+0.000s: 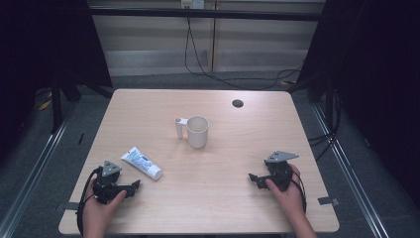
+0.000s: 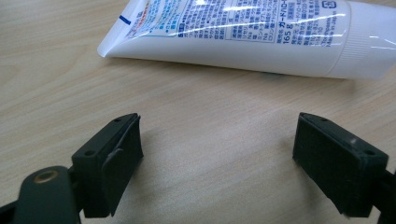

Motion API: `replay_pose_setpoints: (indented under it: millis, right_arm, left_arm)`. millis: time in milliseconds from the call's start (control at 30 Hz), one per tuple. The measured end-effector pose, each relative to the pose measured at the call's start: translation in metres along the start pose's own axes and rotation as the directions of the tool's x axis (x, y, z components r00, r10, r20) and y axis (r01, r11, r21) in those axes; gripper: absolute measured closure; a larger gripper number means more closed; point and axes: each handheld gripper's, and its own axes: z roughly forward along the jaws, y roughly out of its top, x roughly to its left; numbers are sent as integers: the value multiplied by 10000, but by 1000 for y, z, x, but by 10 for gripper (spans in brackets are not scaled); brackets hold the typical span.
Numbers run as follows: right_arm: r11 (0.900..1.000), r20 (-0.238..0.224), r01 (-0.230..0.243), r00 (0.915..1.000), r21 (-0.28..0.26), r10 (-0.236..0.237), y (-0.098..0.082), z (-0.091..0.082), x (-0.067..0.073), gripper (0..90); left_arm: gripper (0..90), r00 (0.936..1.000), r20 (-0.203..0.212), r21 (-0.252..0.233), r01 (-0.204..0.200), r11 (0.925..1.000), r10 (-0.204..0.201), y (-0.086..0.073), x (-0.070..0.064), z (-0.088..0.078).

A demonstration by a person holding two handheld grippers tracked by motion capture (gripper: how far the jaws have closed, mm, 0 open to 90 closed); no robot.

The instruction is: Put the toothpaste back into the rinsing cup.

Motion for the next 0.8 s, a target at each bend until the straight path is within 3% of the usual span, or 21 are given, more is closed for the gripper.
replay_pose_setpoints:
  millis: [200, 267, 467, 500, 533, 567, 600, 633, 700, 733, 800]
  right_arm:
    - [10000, -11, -34, 10000, 19, 34, 0, 0, 0, 141]
    - [10000, -18, -37, 10000, 19, 37, 0, 0, 0, 141]
    - [10000, -17, -38, 10000, 20, 38, 0, 0, 0, 141]
    - [10000, -11, -34, 10000, 19, 34, 0, 0, 0, 141]
    - [10000, -9, -14, 10000, 11, 14, 0, 0, 0, 141]
    - [10000, -12, -36, 10000, 19, 36, 0, 0, 0, 141]
    - [10000, -12, -36, 10000, 19, 36, 0, 0, 0, 141]
    - [10000, -13, -36, 10000, 19, 36, 0, 0, 0, 141]
    - [10000, -17, -29, 10000, 17, 29, 0, 0, 0, 141]
    - [10000, -15, -11, 10000, 12, 11, 0, 0, 0, 141]
    - [10000, -17, -27, 10000, 18, 27, 0, 0, 0, 141]
  left_arm:
    - [160, 9998, -126, 870, 142, 9961, -131, 11, -1, 1]
    - [165, 9991, 17, 1322, 427, 9903, -433, 18, -1, 2]
    - [209, 9938, 255, 1877, 1019, 9769, -1086, 32, 4, -1]
    - [209, 9852, 316, 2019, 1589, 9664, -1686, 39, 8, -2]
    - [209, 9783, 412, 2073, 1907, 9595, -2033, 43, 9, -3]
    - [209, 9755, 460, 2249, 1996, 9537, -2150, 47, 12, -3]
    - [209, 9755, 460, 2249, 1996, 9537, -2150, 47, 12, -3]
    - [209, 9670, 365, 2440, 2359, 9407, -2520, 55, 13, -4]
    - [209, 9657, 370, 2517, 2398, 9376, -2569, 59, 15, -5]
    - [207, 9622, 364, 2666, 2508, 9306, -2697, 63, 16, -5]
    - [206, 9601, 273, 2794, 2600, 9243, -2783, 67, 16, -4]
